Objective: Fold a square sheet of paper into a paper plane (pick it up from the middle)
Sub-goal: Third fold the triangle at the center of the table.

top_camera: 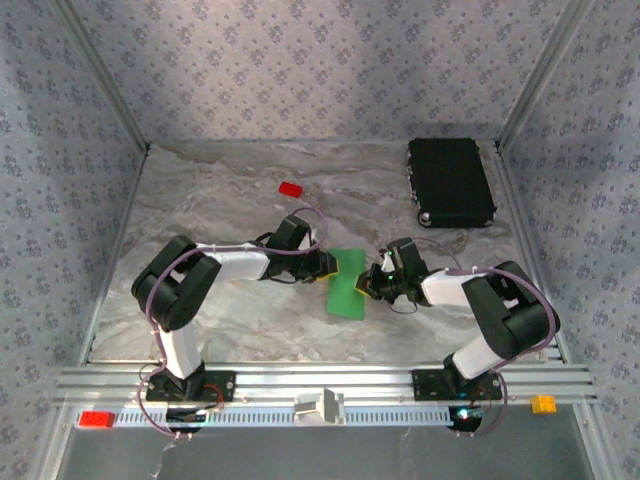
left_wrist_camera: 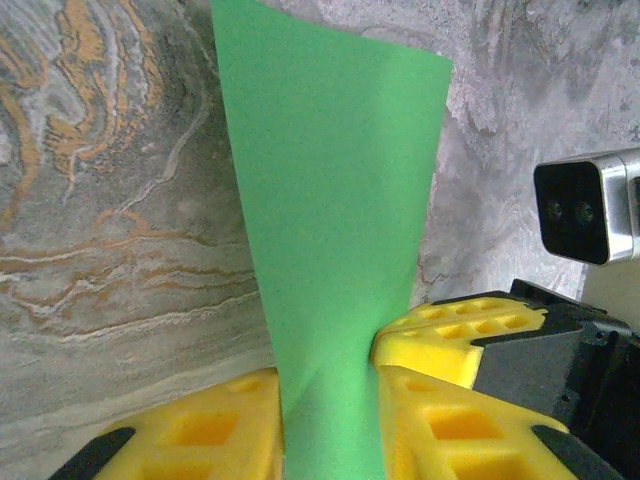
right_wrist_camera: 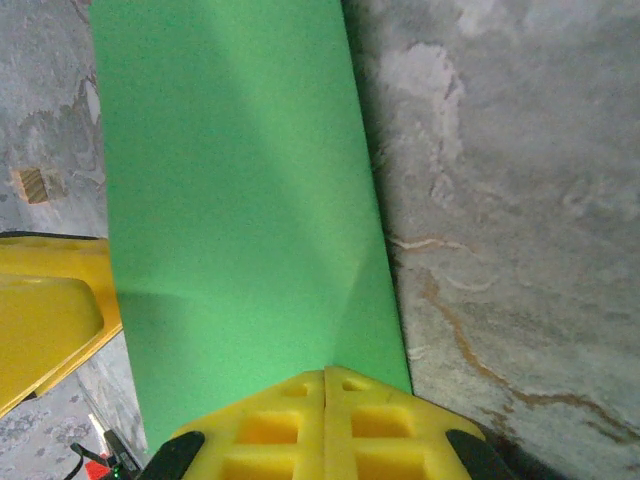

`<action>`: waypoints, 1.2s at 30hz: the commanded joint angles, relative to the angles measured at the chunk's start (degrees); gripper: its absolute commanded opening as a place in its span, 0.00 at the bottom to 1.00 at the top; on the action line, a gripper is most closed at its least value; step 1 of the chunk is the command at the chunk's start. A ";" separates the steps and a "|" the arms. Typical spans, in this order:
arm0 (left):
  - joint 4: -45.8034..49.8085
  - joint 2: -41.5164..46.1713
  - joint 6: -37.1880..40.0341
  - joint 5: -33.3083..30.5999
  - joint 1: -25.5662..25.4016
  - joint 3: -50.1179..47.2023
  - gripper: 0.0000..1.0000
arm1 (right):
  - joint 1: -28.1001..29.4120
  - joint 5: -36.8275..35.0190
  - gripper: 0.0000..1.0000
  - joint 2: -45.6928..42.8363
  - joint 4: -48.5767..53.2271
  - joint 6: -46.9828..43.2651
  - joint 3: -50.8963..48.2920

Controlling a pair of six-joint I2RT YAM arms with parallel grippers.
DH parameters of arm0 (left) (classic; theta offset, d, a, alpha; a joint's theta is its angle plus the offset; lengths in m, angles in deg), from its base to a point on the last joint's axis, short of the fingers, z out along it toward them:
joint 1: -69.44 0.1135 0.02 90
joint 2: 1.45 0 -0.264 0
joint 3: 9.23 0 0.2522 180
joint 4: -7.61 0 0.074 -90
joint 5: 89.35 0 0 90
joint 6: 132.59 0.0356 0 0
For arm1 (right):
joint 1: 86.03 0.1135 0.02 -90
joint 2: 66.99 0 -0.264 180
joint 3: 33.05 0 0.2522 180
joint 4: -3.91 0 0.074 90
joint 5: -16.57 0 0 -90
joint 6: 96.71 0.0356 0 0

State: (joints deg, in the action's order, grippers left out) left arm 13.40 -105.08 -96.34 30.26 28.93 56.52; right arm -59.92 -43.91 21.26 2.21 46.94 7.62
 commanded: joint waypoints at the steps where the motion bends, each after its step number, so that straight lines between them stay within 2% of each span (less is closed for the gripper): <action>1: -0.45 -0.77 -0.26 1.80 0.10 -0.46 0.26 | -0.25 -2.12 0.06 0.29 4.77 0.96 -1.69; 10: 0.14 -0.63 -0.52 1.43 0.23 -1.34 0.13 | 0.09 -1.50 0.07 -0.32 3.74 1.61 -1.34; 12: 0.31 -0.35 -0.54 1.34 0.23 -1.41 0.08 | 0.25 -1.41 0.10 -1.28 3.59 1.64 -1.19; 15: 0.97 0.63 -0.47 0.96 0.59 -1.88 0.08 | 0.33 -1.28 0.15 -4.15 3.97 1.20 -0.83; 19: 1.68 2.91 -0.85 0.90 1.77 -3.22 0.07 | 0.99 -4.58 0.19 -10.38 10.38 -1.17 0.99; 23: 1.70 5.96 -1.18 2.82 3.98 -5.24 0.07 | 2.98 -11.02 0.30 -18.10 19.30 -5.75 3.60; 29: 3.21 8.42 -1.54 3.83 5.02 -5.17 0.07 | 9.74 -18.39 0.55 -24.98 19.14 -13.99 4.24; 31: 3.46 8.80 -1.58 3.77 5.09 -5.14 0.07 | 13.61 -23.62 0.66 -25.65 18.07 -17.13 4.27; 36: 3.37 9.23 -2.02 3.47 5.10 -5.65 0.07 | 25.49 -36.98 0.67 -24.34 15.62 -29.57 4.69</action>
State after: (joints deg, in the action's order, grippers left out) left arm 15.76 -97.74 -97.79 32.84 33.87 51.18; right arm -38.81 -70.31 -3.75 18.78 26.86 10.97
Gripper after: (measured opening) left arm 0.074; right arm 0.670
